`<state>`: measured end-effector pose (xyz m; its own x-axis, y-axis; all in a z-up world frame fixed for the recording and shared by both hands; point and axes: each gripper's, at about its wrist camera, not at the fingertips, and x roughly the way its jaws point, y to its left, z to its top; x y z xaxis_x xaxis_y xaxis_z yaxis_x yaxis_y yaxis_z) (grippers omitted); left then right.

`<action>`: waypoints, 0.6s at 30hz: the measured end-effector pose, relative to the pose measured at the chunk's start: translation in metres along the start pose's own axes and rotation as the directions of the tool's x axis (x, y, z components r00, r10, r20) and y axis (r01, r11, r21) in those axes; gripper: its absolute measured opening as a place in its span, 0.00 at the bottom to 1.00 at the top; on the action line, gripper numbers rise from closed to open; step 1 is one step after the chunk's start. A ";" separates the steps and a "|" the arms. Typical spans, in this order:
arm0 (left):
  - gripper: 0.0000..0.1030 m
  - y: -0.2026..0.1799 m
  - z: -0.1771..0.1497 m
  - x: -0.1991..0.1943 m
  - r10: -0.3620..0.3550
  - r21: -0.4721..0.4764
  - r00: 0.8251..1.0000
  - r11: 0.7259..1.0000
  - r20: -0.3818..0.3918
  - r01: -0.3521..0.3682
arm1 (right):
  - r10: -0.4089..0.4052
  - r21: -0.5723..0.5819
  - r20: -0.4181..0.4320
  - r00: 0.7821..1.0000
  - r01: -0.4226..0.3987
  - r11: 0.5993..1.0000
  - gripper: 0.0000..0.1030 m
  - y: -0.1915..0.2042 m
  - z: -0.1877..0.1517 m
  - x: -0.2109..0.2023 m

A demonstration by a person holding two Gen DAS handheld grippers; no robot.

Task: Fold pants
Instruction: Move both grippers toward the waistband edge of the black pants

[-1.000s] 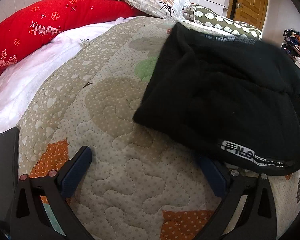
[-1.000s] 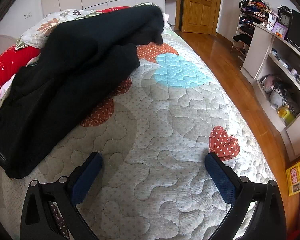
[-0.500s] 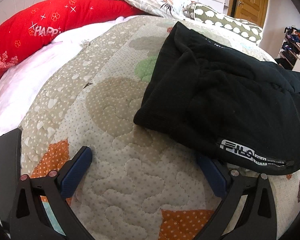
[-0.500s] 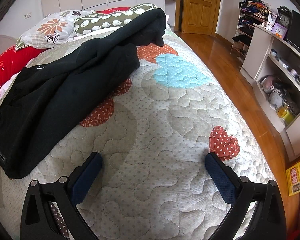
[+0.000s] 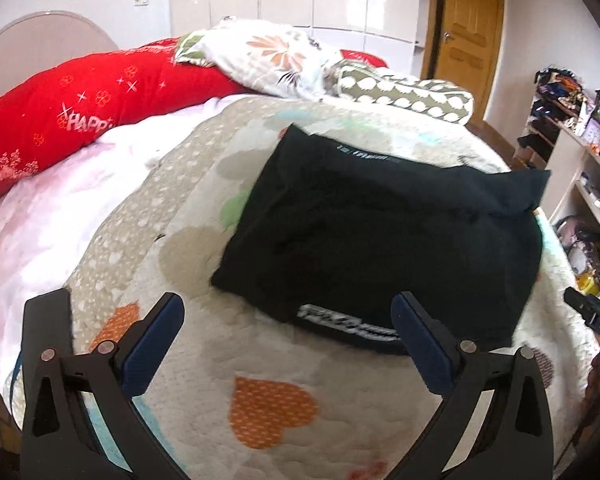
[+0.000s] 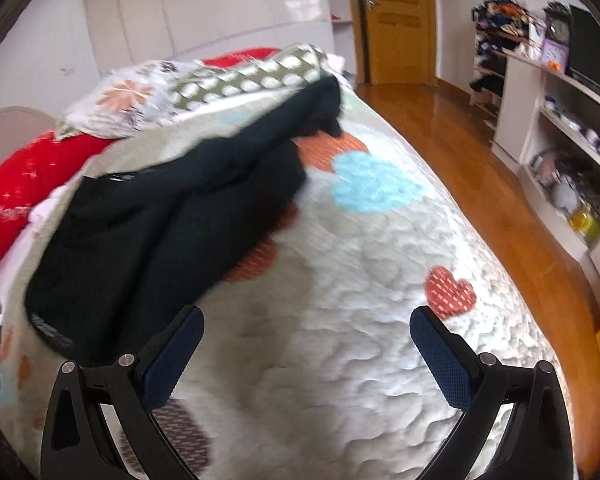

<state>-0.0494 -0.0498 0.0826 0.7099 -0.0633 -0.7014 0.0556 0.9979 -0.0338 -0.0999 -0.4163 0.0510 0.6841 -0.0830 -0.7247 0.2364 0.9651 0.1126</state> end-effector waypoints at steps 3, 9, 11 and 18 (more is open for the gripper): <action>1.00 -0.010 0.001 -0.001 -0.013 0.007 1.000 1.000 0.005 0.013 | 0.005 -0.062 0.033 0.999 -0.003 0.998 1.00 0.015 0.004 -0.011; 1.00 -0.029 0.000 -0.005 -0.027 0.042 1.000 0.999 0.006 0.027 | 0.008 -0.145 0.046 0.999 -0.002 0.989 1.00 0.038 0.010 -0.014; 1.00 -0.032 0.001 -0.005 -0.035 0.041 0.999 0.999 0.003 0.035 | 0.005 -0.155 0.045 0.999 0.002 0.988 1.00 0.043 0.012 -0.013; 1.00 -0.043 0.002 -0.003 -0.045 0.054 0.999 0.998 -0.003 0.045 | -0.002 -0.167 0.041 0.999 0.008 0.986 1.00 0.050 0.014 -0.010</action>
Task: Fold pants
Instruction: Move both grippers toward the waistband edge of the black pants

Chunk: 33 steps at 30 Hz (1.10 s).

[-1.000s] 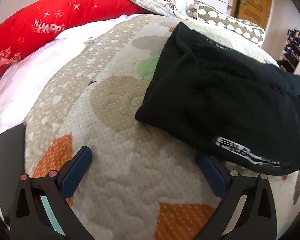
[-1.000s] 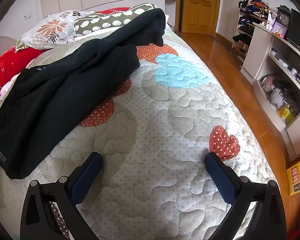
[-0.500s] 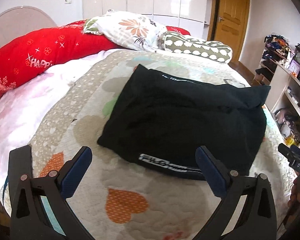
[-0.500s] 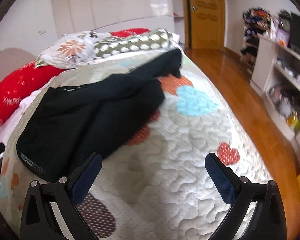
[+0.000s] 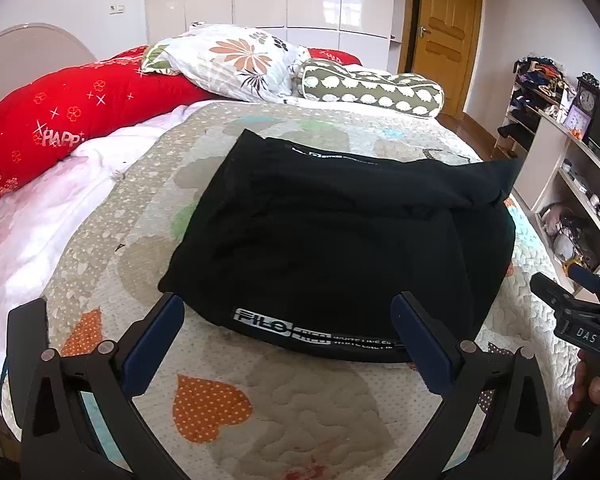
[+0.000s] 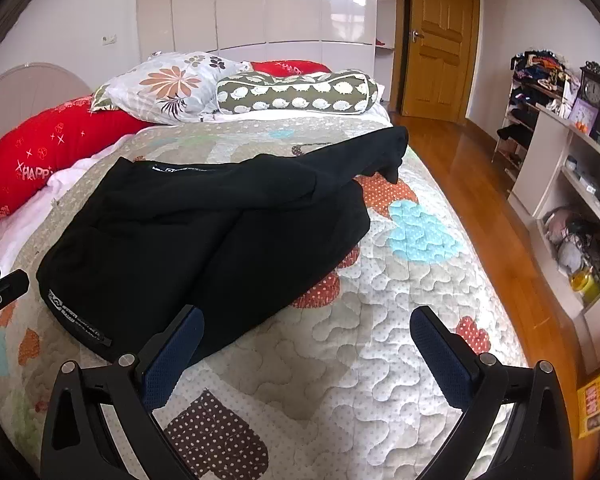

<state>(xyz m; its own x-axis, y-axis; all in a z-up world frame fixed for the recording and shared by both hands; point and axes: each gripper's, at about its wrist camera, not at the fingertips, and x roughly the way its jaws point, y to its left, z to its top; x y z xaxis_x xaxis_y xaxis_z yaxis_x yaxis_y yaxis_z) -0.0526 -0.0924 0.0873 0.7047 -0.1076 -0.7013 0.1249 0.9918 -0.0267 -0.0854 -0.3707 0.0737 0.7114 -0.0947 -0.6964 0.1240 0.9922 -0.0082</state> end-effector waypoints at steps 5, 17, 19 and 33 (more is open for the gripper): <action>1.00 -0.004 0.000 0.003 -0.003 -0.006 1.000 1.000 -0.008 0.003 | 0.006 -0.011 -0.009 1.000 -0.006 1.000 1.00 0.003 0.002 0.005; 1.00 0.005 0.000 0.012 -0.007 -0.024 1.000 1.000 -0.029 0.007 | 0.025 -0.029 -0.019 0.999 -0.026 0.999 1.00 0.006 0.006 0.013; 1.00 0.014 -0.001 0.013 -0.005 -0.040 0.999 0.999 -0.032 0.003 | 0.049 -0.026 -0.010 0.999 -0.049 0.998 0.99 0.005 0.007 0.014; 1.00 0.086 -0.011 0.058 0.020 -0.248 0.990 0.967 -0.143 -0.055 | 0.114 0.120 -0.010 0.993 -0.112 0.986 0.96 -0.044 0.014 0.045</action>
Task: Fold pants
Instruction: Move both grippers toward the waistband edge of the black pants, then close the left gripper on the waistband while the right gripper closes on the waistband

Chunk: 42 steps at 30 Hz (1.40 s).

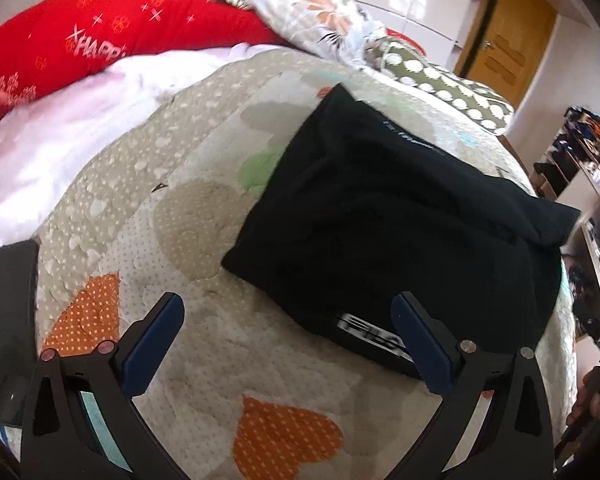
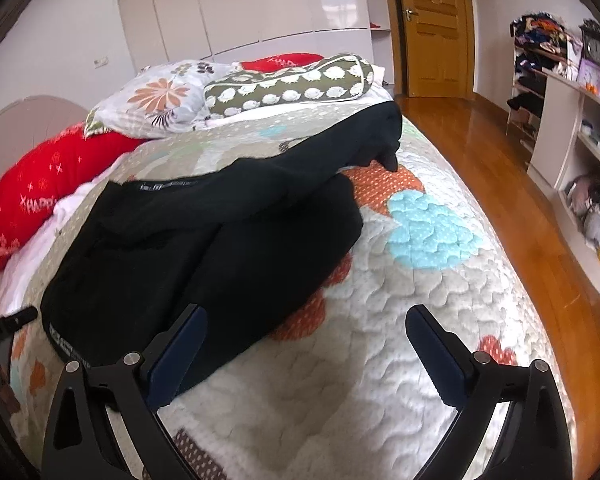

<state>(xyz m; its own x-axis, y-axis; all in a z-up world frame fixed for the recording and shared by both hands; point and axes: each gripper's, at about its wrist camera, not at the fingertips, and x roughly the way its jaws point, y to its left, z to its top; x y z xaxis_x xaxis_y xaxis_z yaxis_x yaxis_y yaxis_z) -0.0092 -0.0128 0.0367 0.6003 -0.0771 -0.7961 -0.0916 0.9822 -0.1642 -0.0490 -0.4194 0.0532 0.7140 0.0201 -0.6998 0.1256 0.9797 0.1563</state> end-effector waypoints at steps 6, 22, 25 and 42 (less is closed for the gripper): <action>1.00 -0.008 0.005 0.028 -0.032 0.003 0.997 0.999 -0.072 0.032 | 0.015 0.046 -0.018 1.000 -0.014 0.999 0.82 -0.016 0.023 0.032; 0.20 -0.017 0.021 0.013 -0.119 -0.003 0.993 0.993 -0.007 0.119 | 0.055 0.100 0.094 0.994 -0.064 0.993 0.00 -0.032 0.022 -0.007; 0.20 -0.012 0.020 0.004 -0.142 -0.011 0.990 0.990 -0.008 0.142 | 0.036 0.101 0.089 0.995 -0.045 0.994 0.00 -0.043 0.015 -0.024; 0.20 -0.005 0.012 0.011 -0.123 -0.065 0.991 0.991 -0.050 0.119 | 0.260 0.248 -0.031 0.965 -0.245 0.937 0.03 -0.050 0.036 0.064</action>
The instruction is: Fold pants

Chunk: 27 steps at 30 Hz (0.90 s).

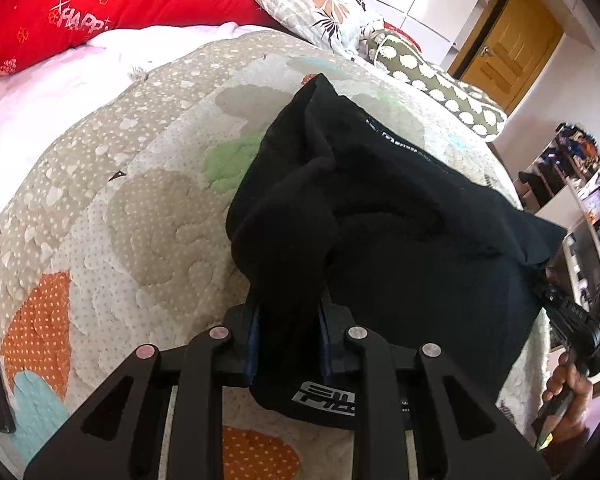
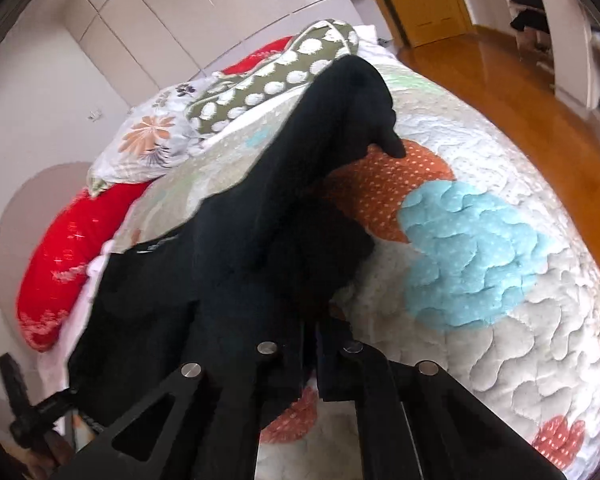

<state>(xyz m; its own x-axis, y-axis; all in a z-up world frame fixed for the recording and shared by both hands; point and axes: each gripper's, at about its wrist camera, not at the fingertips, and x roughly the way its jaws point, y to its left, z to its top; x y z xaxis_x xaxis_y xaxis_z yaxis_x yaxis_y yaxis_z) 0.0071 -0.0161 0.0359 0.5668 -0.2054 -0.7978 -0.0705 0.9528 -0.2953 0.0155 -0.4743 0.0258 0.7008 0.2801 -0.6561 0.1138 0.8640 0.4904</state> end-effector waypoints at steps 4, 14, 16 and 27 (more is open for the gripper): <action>0.20 0.004 -0.002 -0.020 -0.004 0.008 0.999 1.000 0.036 0.004 | 0.034 -0.084 0.056 0.998 -0.029 0.996 0.02 0.012 -0.016 -0.057; 0.23 0.036 -0.031 -0.026 -0.001 -0.031 1.000 1.000 -0.027 0.000 | -0.109 -0.129 -0.060 0.992 0.101 0.987 0.32 -0.020 -0.100 -0.120; 0.27 0.043 -0.032 -0.021 -0.021 -0.069 0.999 0.997 -0.043 0.018 | -0.147 -0.062 -0.063 0.987 0.143 0.988 0.52 -0.040 -0.106 -0.122; 0.25 0.043 -0.031 -0.019 0.000 -0.092 1.000 0.996 -0.029 -0.002 | 0.071 0.178 0.041 0.997 -0.077 0.981 0.13 -0.075 -0.073 -0.099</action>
<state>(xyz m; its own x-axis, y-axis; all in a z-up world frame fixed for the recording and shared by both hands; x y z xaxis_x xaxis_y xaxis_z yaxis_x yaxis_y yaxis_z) -0.0320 0.0217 0.0218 0.5427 -0.2121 -0.8127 -0.1468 0.9287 -0.3404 -0.1135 -0.5364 0.0119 0.7353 0.3233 -0.5957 0.1826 0.7518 0.6335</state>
